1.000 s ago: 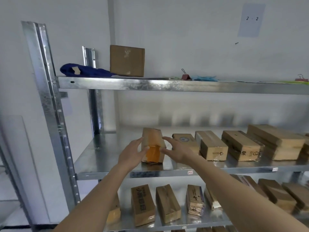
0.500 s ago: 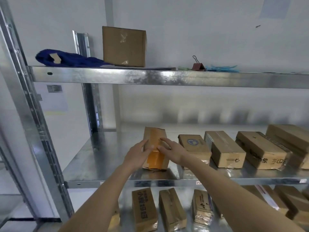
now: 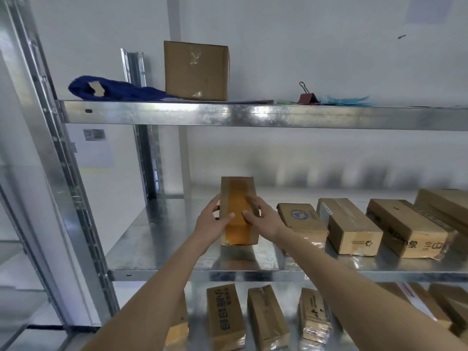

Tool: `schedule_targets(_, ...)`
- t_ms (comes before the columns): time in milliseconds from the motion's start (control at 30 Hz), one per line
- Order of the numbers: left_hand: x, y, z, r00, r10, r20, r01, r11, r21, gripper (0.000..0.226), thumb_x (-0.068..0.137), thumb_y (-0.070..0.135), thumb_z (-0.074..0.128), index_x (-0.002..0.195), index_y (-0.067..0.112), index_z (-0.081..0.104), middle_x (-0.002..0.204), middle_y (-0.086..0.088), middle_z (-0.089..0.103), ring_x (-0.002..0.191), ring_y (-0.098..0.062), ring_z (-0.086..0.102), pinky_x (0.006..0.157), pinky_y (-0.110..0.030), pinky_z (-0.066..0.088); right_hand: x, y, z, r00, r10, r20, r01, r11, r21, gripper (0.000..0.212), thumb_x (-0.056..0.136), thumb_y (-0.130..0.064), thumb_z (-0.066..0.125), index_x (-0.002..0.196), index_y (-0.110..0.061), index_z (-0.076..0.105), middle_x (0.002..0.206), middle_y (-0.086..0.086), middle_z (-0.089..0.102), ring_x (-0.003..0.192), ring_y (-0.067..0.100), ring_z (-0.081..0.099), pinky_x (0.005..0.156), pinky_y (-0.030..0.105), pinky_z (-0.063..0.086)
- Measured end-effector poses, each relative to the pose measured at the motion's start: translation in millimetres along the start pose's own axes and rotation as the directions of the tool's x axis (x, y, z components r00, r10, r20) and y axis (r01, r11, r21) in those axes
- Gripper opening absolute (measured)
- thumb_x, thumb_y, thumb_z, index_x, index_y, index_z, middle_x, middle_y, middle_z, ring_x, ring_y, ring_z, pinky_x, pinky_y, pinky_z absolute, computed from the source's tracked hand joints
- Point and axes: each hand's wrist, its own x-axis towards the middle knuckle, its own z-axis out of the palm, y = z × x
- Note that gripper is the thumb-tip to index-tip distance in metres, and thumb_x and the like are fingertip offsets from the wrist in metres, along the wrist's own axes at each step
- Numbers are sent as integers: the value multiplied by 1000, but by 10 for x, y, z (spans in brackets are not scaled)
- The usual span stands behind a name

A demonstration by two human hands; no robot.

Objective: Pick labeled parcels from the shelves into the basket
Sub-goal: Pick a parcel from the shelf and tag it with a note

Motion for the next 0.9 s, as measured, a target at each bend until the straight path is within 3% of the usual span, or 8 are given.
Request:
schedule_targets(133,17,160,-124,1000,-11,-4,11,998,-60,96,83,26,79,154,39,15,142,6,44,123,-27,53,100,-50,51,32,-159,-76,997,17,-72,-11,997,76,94,89,-26,79,160,-30,17,144,0,47,128,27,55,104,48,53)
schedule_targets(233,39,248,-187,1000,-20,-7,19,999,-44,100,78,17,83,154,33,19,144,6,41,127,-27,50,98,-51,52,82,-270,-119,996,49,-75,-41,994,103,109,83,-18,85,163,-23,10,148,2,46,124,29,59,101,48,54)
schedule_targets(367,57,315,-233,999,34,-22,-35,998,-47,87,78,10,83,144,36,34,138,9,38,118,-19,50,61,-19,55,117,-360,-119,997,20,-69,-15,997,77,96,79,-12,86,156,-24,30,143,-5,53,126,27,59,99,40,55)
schedule_targets(433,54,325,-262,999,37,-24,-39,994,-101,84,78,11,83,143,36,35,135,11,41,113,-16,50,68,-21,53,132,-375,-123,998,-2,-62,6,998,66,87,76,-7,86,148,-28,40,133,-6,60,122,26,63,97,41,57)
schedule_targets(567,70,341,-308,998,-17,-62,7,988,-156,66,79,30,82,130,37,39,129,9,50,112,-19,55,93,-41,53,111,-401,-143,999,5,-46,-1,995,101,100,79,-16,87,158,-25,27,141,-1,54,124,27,58,96,40,56)
schedule_targets(667,90,345,-312,997,-25,-73,13,985,-170,59,81,42,78,128,34,44,129,5,54,108,-18,58,89,-37,53,77,-445,-134,998,-35,-52,42,988,151,76,83,-36,84,147,-27,43,130,-1,61,116,22,60,79,23,53)
schedule_targets(800,73,374,-329,999,-31,-36,22,974,-228,69,85,49,71,145,37,38,127,2,55,116,-22,57,100,-45,49,59,-530,-135,995,8,-104,16,975,222,67,86,-49,77,142,-31,44,124,-6,59,112,17,59,87,29,49)
schedule_targets(900,45,405,-319,1000,4,-9,-6,977,-213,66,86,56,65,143,35,41,120,9,58,114,-18,55,99,-43,47,83,-549,-145,993,53,-103,-28,973,228,79,83,-58,76,144,-22,42,130,-3,58,115,18,59,95,34,50)
